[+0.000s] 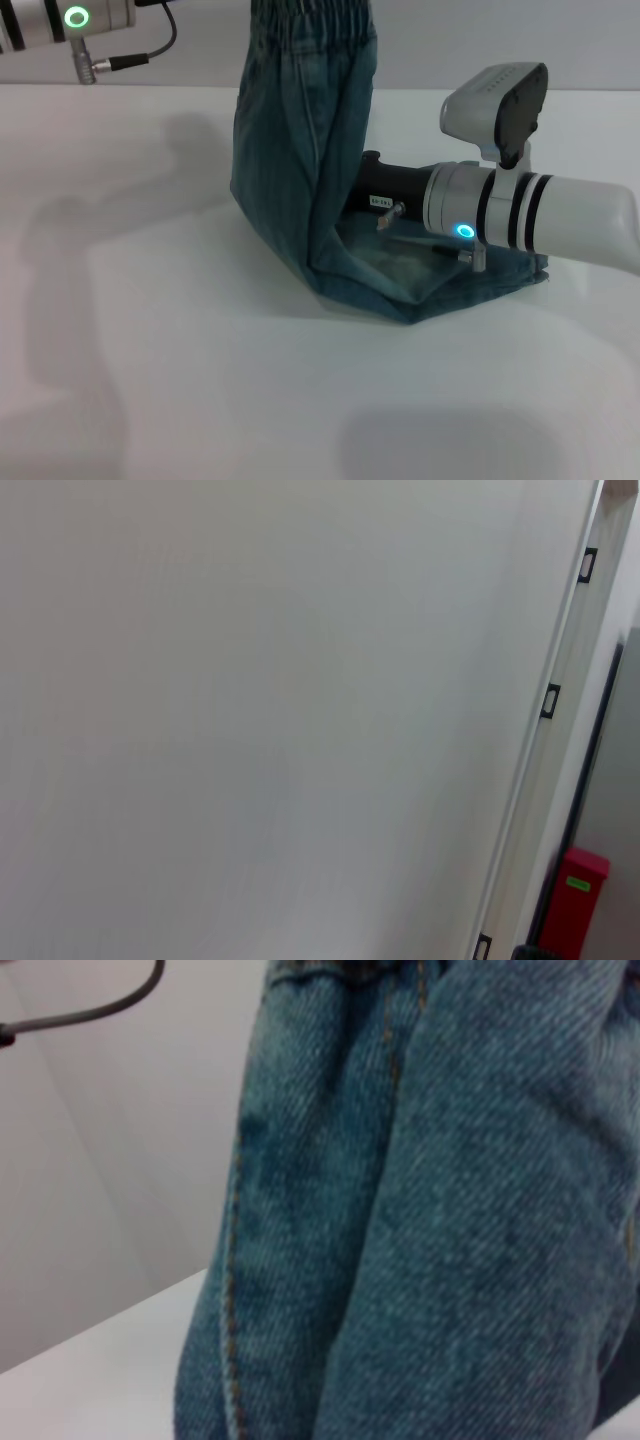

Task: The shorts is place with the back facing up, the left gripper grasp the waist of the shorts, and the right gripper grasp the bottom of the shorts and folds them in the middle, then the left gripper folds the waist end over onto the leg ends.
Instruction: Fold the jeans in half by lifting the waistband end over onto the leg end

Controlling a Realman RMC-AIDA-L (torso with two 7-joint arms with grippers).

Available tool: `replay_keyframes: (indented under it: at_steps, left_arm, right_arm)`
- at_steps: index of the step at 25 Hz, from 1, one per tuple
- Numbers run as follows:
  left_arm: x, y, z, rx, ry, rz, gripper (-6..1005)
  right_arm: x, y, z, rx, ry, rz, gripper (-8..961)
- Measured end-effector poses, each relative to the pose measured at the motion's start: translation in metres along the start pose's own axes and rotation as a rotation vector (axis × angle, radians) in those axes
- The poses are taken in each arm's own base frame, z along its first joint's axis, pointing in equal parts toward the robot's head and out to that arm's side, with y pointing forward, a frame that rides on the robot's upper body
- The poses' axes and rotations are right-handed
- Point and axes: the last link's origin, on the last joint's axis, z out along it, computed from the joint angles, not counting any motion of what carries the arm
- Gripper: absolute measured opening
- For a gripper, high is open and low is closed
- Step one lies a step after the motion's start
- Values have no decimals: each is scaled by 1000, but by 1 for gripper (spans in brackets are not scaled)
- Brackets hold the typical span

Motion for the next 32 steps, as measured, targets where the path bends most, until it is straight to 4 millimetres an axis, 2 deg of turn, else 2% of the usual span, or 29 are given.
replay_keyframes:
  at_steps: [6,12,17,22,27,32]
  left_arm:
    - [-6,0,-2,0,-8,-13,21]
    - [-16,6,2,-25,-44,-15,20]
    - [-21,13,8,-55,-51,-15,20]
    - [-26,20,19,-75,-53,-19,21]
    - [-29,26,27,-86,-40,-20,21]
    - [-36,33,37,-97,-36,-16,21]
  right_arm:
    - [9,-11,-11,42,2,34,630]
    - [31,-44,-52,186,-25,106,630]
    - [41,-69,-81,318,-46,138,630]
    - [43,-85,-104,415,-104,171,630]
    - [41,-102,-135,527,-215,215,630]
    - [43,-111,-158,592,-267,238,630]
